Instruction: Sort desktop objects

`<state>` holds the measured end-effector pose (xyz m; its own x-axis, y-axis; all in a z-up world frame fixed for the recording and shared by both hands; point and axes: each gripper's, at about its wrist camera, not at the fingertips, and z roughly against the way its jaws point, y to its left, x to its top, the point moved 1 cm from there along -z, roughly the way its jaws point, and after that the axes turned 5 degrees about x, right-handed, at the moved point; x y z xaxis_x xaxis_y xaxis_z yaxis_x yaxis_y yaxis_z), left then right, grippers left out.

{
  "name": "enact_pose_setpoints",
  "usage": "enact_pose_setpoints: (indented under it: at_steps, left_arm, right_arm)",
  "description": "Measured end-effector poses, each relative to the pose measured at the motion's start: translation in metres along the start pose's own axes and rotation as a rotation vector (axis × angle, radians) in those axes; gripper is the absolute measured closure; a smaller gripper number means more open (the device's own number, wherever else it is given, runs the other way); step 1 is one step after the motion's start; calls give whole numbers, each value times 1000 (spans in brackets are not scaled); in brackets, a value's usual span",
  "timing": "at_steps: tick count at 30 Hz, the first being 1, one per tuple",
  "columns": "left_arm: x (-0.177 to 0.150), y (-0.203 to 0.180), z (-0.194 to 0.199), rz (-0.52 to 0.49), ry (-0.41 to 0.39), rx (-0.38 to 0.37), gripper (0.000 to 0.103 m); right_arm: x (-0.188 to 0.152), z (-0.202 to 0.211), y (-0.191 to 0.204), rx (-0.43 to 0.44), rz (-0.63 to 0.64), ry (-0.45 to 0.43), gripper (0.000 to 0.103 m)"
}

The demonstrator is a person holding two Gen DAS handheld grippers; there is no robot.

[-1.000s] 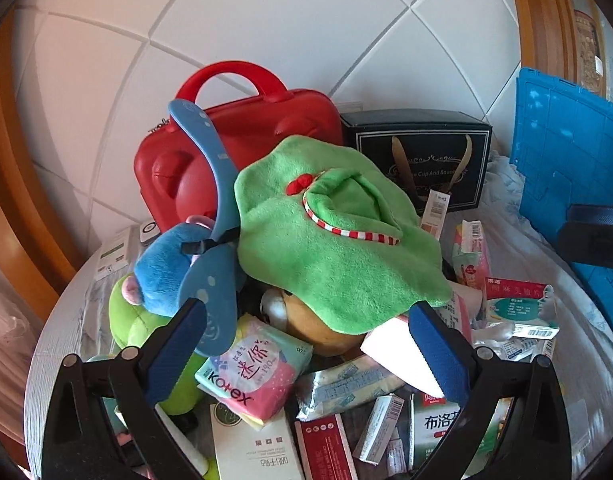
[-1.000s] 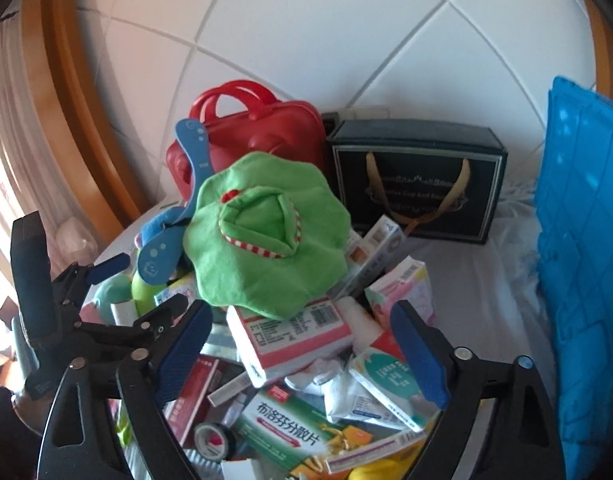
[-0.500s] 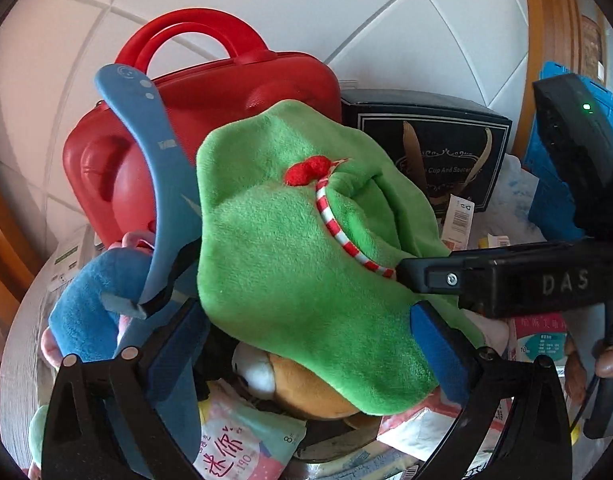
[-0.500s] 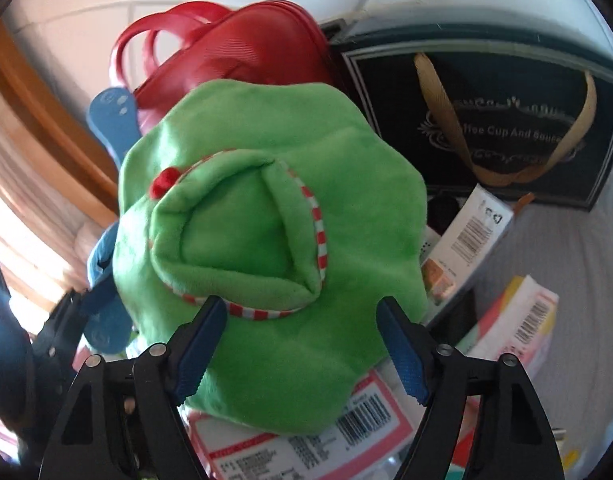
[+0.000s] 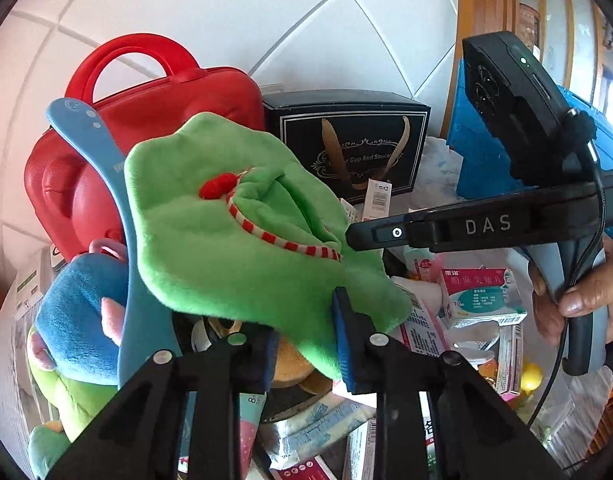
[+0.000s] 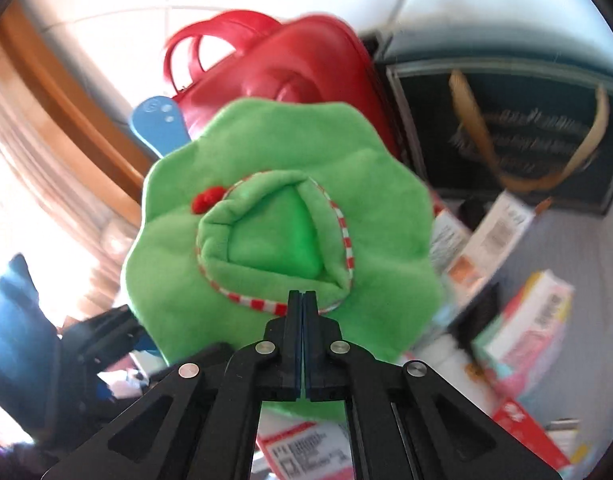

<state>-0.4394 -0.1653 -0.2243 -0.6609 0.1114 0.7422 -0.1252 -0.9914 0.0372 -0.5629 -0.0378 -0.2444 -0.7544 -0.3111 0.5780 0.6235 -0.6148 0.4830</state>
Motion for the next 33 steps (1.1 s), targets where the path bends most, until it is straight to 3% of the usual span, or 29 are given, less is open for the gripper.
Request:
enact_pose_setpoints:
  at_steps: [3, 5, 12, 13, 14, 16, 21, 22, 23, 26, 33]
  left_arm:
    - [-2, 4, 6, 10, -4, 6, 80]
    - [-3, 8, 1, 21, 21, 23, 80]
    - [1, 12, -2, 46, 16, 8, 80]
    - [1, 13, -5, 52, 26, 9, 80]
    - [2, 15, -8, 62, 40, 10, 80]
    - [2, 18, -14, 85, 46, 8, 80]
    - [6, 21, -18, 89, 43, 0, 77]
    - [7, 20, -17, 76, 37, -24, 77]
    - [9, 19, -17, 58, 34, -28, 77]
    - [11, 15, -9, 15, 3, -42, 84]
    - [25, 9, 20, -11, -71, -54, 86]
  right_arm:
    - [-9, 9, 4, -99, 85, 27, 94]
    - [-21, 6, 0, -67, 85, 80, 80]
    - [-69, 11, 8, -74, 203, 114, 64]
    - [-72, 10, 11, -82, 231, 113, 54]
    - [-73, 9, 12, -91, 250, 104, 38]
    - [-66, 4, 10, -98, 246, 66, 24]
    - [-48, -18, -3, -57, 166, 28, 25]
    - [-45, -23, -5, -52, 153, 36, 44]
    - [-42, -24, -6, -13, 132, 43, 70]
    - [-41, -12, 12, -50, 189, 17, 89]
    - [-33, 43, 35, -68, 192, -125, 91]
